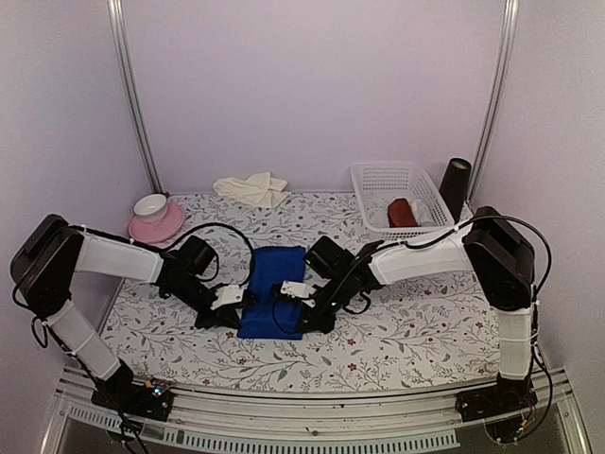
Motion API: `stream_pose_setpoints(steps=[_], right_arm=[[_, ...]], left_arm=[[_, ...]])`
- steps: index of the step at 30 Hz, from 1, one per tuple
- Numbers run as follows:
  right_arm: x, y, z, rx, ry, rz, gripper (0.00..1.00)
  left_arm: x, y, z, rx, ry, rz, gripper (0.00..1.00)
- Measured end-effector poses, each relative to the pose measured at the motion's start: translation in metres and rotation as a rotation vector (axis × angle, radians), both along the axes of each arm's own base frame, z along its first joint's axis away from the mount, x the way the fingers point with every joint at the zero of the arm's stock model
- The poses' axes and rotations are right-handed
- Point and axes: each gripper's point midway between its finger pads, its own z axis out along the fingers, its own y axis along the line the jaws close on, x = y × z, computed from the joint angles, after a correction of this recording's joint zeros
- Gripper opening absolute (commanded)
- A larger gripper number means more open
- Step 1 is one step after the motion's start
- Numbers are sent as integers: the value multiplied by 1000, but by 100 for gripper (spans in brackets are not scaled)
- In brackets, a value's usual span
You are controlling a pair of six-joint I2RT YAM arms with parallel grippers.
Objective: Roll the towels
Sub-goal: Roll the towel at the center of the board.
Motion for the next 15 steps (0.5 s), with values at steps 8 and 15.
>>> stream_pose_setpoints(steps=[8,15], right_arm=[[8,1,-8,-23,33,-36,3],[14,2,-11,-34,63,-61,3]], left_arm=[[12,0,-1,11,-40,36,5],[20,5,-7,34,-88,66,38]])
